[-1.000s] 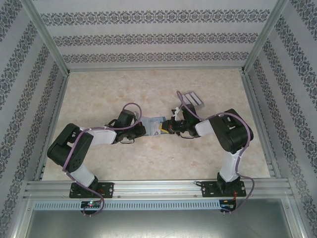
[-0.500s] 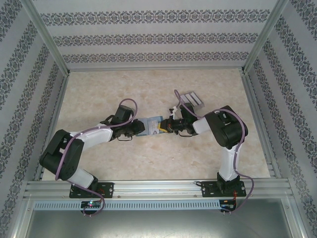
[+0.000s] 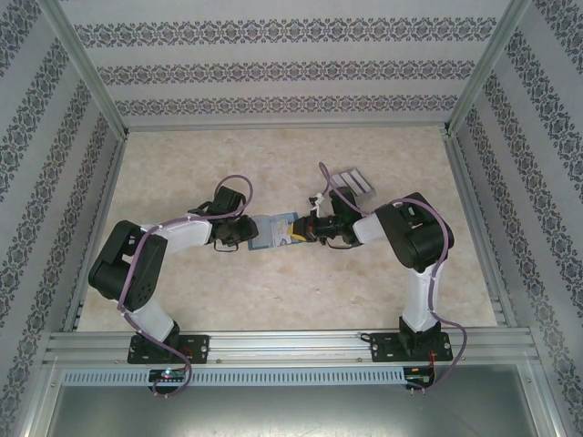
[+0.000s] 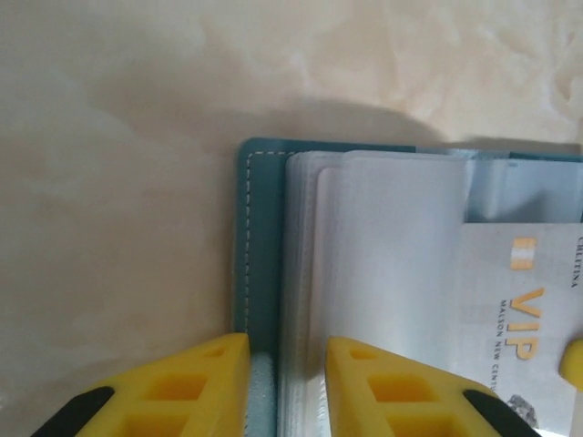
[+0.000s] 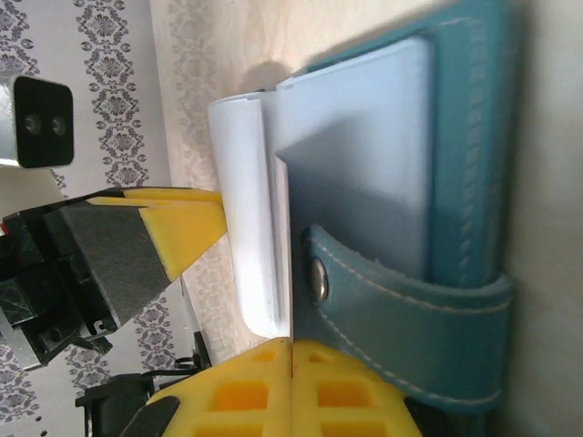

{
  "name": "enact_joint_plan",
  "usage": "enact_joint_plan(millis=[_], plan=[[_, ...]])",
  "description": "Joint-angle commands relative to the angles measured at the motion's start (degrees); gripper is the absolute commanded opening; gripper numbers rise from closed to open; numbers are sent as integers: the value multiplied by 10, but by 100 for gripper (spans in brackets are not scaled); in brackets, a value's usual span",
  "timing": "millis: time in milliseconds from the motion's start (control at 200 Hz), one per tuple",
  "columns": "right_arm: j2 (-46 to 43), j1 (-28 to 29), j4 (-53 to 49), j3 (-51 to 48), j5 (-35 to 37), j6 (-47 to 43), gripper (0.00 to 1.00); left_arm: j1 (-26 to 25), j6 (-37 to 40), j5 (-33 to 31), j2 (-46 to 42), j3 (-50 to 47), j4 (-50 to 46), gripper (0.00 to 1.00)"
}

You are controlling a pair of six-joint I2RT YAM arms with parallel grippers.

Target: Put the credit cards into the card holder

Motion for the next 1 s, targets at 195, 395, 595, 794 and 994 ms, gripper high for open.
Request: enact_joint_plan(millis=[195,395,595,794,994], plan=[[31,-2,-46,70,-58,-34,0,3,38,-53,20,4,-44,19],[45,-3,-77,96,-64,-52,0,3,45,-60,35,10,-55,8],[53,-9,-121,114,-53,-83,0,3,52,-66,47,19,-68,6],[44,-8,-162,122,-41,-110,0,3,55,-54,46,22,-66,7],[50,-3,-145,127,-15,-94,0,3,61,-52,41,22,-67,6]])
